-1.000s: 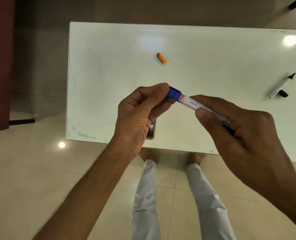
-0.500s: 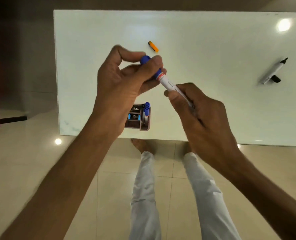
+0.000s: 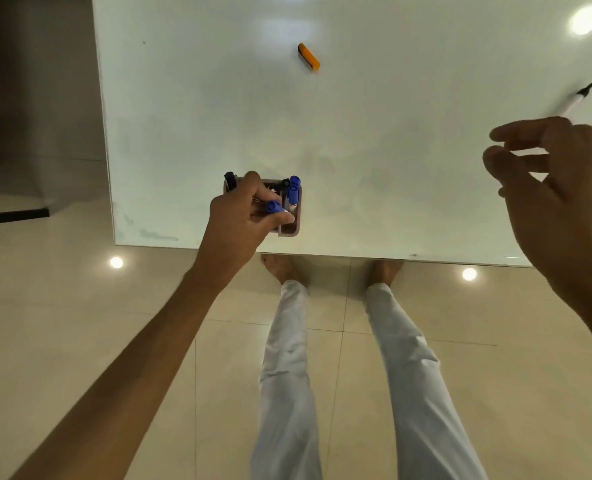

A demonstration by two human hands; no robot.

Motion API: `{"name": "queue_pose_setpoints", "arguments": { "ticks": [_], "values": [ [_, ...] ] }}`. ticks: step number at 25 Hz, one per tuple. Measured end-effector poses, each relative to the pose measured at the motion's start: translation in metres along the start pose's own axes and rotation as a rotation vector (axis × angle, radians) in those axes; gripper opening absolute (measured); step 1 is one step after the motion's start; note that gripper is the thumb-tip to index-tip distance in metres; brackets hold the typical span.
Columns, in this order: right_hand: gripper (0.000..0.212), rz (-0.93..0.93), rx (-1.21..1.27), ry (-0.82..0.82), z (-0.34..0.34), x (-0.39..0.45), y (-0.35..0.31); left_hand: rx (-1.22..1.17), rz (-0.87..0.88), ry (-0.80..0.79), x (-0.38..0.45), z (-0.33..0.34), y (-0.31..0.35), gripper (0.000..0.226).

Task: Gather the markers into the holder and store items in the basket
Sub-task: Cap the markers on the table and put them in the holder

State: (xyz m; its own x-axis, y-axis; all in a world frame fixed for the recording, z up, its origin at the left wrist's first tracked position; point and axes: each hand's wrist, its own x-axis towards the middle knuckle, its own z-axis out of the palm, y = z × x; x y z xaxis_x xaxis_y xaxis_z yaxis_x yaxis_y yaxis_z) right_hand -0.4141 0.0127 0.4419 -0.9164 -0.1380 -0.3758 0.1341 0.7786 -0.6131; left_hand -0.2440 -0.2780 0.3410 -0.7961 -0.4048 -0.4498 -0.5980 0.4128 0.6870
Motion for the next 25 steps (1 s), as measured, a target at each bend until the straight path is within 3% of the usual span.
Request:
{"name": "queue_pose_setpoints", "arguments": {
  "ticks": [4,7,9,11,13,15,17,20,22,24,25],
  "values": [
    [0.022,-0.032,-0.04,-0.052,-0.002,0.0,0.007,0.022,0.042,-0.07,0.008,0.013,0.0,0.039],
    [0.017,-0.003,-0.119,-0.099,0.003,0.027,0.054,0.11,0.111,0.005,0.015,0.006,0.015,0.044],
    [0.019,0.242,-0.09,-0.075,-0.002,0.064,0.112,0.145,0.138,0.08,0.02,0.001,0.031,0.038],
    [0.045,0.616,0.135,0.038,-0.013,0.108,0.161,0.108,0.106,0.113,0.023,-0.006,0.047,0.03],
    [0.074,0.771,0.244,0.218,-0.027,0.157,0.196,0.033,0.05,0.133,0.03,-0.011,0.058,0.026],
    [0.089,0.756,0.216,0.309,-0.032,0.201,0.208,0.015,0.072,0.174,0.042,-0.018,0.06,0.024],
    [0.091,0.715,0.144,0.267,-0.024,0.233,0.199,0.019,0.079,0.22,0.058,-0.022,0.055,0.026],
    [0.061,0.577,-0.135,0.157,0.014,0.256,0.189,-0.089,0.037,0.287,0.078,-0.013,0.045,0.029],
    [0.053,0.47,-0.281,0.069,0.043,0.248,0.178,-0.123,0.005,0.297,0.077,-0.003,0.047,0.021],
    [0.048,0.396,-0.241,-0.095,0.064,0.228,0.157,-0.149,-0.02,0.226,0.068,0.005,0.056,0.012],
    [0.037,0.413,-0.06,-0.176,0.072,0.211,0.134,-0.172,-0.04,0.154,0.061,0.006,0.062,0.007]
  ]
}}
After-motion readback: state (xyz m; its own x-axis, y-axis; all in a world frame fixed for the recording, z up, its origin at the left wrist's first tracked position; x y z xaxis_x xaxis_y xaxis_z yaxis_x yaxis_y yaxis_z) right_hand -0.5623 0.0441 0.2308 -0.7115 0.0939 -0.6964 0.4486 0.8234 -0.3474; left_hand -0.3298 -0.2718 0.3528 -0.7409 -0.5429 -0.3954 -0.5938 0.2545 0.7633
